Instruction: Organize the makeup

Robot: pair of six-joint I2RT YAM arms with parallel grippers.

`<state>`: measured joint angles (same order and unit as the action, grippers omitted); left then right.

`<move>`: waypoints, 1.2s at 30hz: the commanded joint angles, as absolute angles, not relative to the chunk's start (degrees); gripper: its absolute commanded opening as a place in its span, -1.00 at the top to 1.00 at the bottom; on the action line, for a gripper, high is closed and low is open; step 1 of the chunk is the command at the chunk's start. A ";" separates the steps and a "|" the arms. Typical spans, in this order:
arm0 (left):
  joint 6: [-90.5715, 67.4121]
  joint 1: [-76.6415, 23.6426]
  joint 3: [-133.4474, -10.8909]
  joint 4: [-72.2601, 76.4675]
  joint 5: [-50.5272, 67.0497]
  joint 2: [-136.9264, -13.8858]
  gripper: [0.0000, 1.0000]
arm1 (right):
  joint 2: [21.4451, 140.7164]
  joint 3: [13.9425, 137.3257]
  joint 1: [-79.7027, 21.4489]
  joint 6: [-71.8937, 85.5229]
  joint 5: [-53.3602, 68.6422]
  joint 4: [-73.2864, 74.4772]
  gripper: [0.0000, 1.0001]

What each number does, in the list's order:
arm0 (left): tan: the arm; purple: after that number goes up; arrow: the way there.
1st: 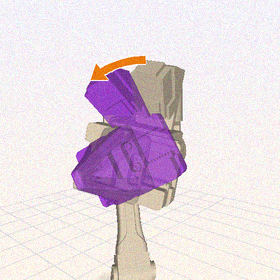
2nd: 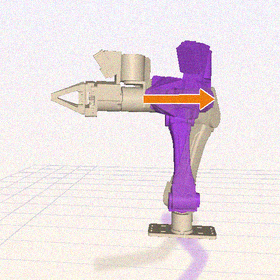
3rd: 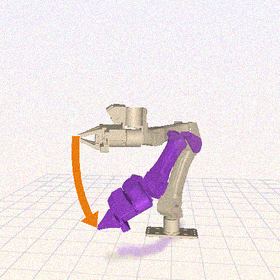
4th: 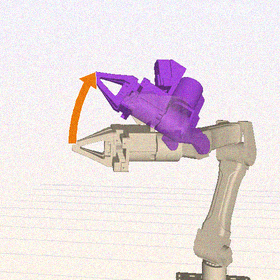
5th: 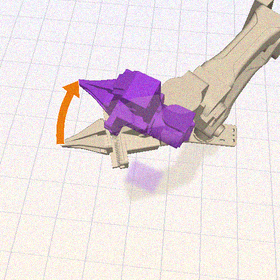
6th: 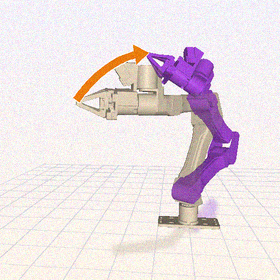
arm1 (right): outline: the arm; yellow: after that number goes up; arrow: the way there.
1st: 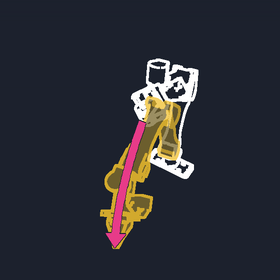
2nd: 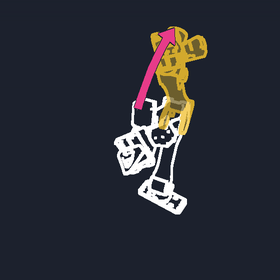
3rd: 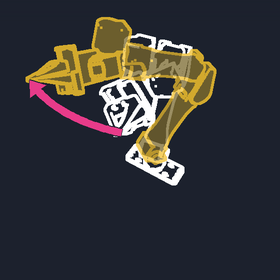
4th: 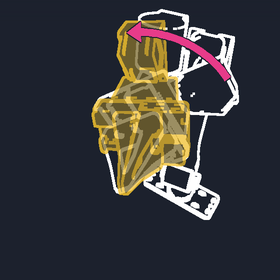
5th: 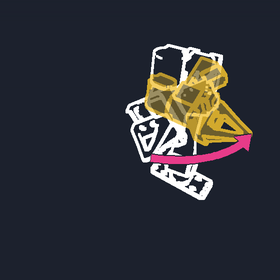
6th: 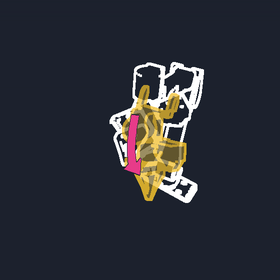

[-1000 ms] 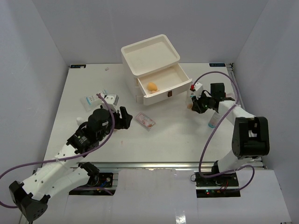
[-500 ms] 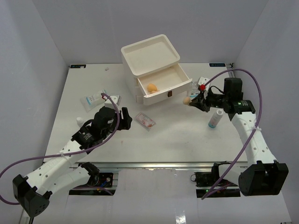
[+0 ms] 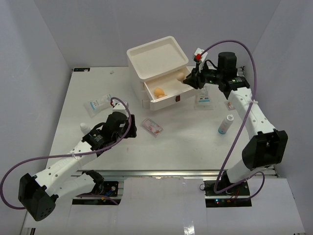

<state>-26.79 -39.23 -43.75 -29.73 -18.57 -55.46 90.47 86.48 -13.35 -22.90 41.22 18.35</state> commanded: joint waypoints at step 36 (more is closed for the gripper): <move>-42.60 -13.01 -50.23 -33.01 -0.48 -83.73 0.11 | 57.28 51.25 1.09 -21.72 66.57 14.60 -0.29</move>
<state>-40.48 -13.08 -48.58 -34.05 -0.91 -82.66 57.97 51.20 -1.13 -21.63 62.81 16.41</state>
